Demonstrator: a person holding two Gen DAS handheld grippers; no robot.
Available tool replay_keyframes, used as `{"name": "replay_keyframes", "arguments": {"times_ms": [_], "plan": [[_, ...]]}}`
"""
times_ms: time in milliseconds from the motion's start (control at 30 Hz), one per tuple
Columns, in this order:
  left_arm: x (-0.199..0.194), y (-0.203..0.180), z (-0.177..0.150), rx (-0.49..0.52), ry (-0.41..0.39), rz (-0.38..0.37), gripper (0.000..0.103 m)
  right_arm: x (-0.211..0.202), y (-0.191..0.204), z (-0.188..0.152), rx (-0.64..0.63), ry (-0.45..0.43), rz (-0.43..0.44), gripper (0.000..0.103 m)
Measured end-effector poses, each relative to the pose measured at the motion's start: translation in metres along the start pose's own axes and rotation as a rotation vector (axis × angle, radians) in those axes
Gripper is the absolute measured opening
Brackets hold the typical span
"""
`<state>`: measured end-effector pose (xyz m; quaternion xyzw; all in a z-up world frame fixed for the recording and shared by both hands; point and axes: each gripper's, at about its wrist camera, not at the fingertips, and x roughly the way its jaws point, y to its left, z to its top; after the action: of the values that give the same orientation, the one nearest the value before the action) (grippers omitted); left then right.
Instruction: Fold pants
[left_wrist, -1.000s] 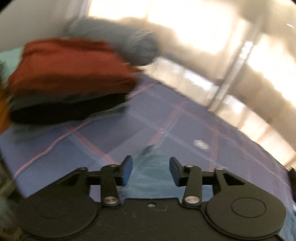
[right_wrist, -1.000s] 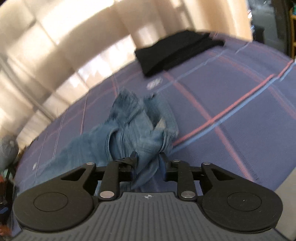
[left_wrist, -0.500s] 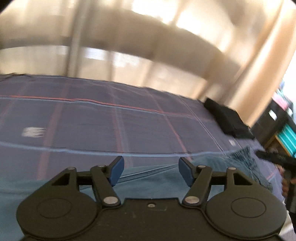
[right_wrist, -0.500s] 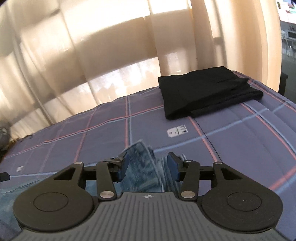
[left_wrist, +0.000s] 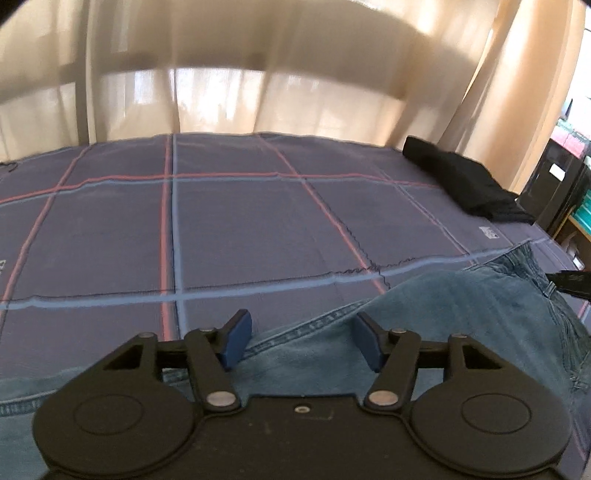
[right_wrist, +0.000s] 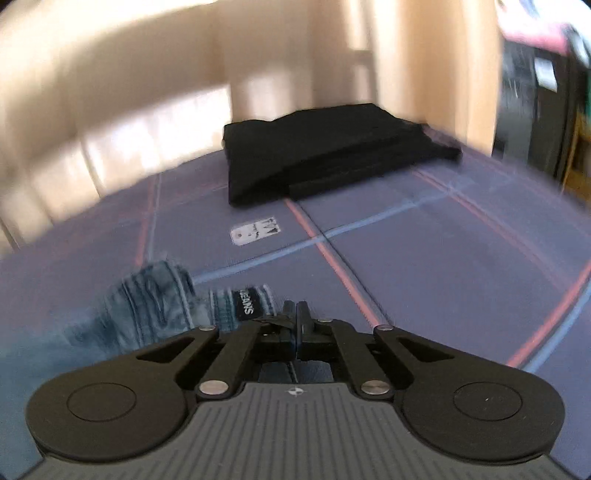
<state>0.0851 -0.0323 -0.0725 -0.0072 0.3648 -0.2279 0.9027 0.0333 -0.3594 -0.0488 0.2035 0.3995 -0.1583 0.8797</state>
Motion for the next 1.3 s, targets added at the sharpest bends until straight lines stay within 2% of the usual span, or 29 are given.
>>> {"name": "replay_keyframes", "arguments": {"times_ms": [33, 133, 200, 267, 300, 333, 400, 433, 500, 633, 767, 867, 1033, 1200, 1300], "plan": [[-0.001, 0.001, -0.001, 0.001, -0.003, 0.002, 0.103, -0.004, -0.006, 0.001, 0.036, 0.008, 0.026, 0.000], [0.000, 0.001, -0.001, -0.014, -0.004, 0.000, 0.103, -0.017, -0.005, -0.001, 0.005, 0.011, 0.022, 0.000], [-0.010, 0.007, 0.005, -0.059, 0.008, -0.011, 0.103, -0.031, 0.002, -0.001, 0.006, -0.014, 0.041, 0.027], [-0.036, 0.019, 0.010, -0.136, -0.025, -0.036, 0.103, -0.050, 0.012, -0.002, 0.007, -0.044, 0.110, 0.039], [-0.054, 0.028, 0.011, -0.178, -0.056, -0.040, 0.103, -0.057, 0.018, -0.002, 0.001, -0.053, 0.146, 0.050], [-0.071, 0.037, 0.010, -0.212, -0.078, -0.020, 0.103, -0.064, 0.027, -0.002, -0.013, -0.060, 0.181, 0.054], [-0.108, 0.058, 0.003, -0.265, -0.114, 0.065, 0.103, -0.075, 0.044, -0.004, -0.044, -0.065, 0.243, 0.073], [-0.123, 0.067, -0.002, -0.286, -0.125, 0.103, 0.103, -0.079, 0.054, -0.006, -0.058, -0.060, 0.275, 0.075], [-0.158, 0.089, -0.022, -0.356, -0.140, 0.206, 0.103, -0.084, 0.074, -0.012, -0.080, -0.038, 0.352, 0.076], [-0.217, 0.133, -0.073, -0.560, -0.153, 0.421, 0.103, -0.083, 0.122, -0.033, -0.130, 0.054, 0.488, 0.079], [-0.250, 0.165, -0.115, -0.723, -0.177, 0.538, 0.103, -0.079, 0.168, -0.055, -0.162, 0.122, 0.598, 0.079], [-0.254, 0.182, -0.132, -0.770, -0.186, 0.563, 0.103, -0.080, 0.199, -0.070, -0.177, 0.182, 0.663, 0.079], [-0.246, 0.205, -0.138, -0.788, -0.212, 0.550, 0.103, -0.096, 0.234, -0.087, -0.231, 0.229, 0.727, 0.079], [-0.235, 0.227, -0.142, -0.821, -0.208, 0.522, 0.103, -0.100, 0.252, -0.098, -0.268, 0.270, 0.728, 0.079], [-0.239, 0.228, -0.140, -0.810, -0.243, 0.540, 0.103, -0.098, 0.260, -0.102, -0.275, 0.294, 0.721, 0.079]]}}
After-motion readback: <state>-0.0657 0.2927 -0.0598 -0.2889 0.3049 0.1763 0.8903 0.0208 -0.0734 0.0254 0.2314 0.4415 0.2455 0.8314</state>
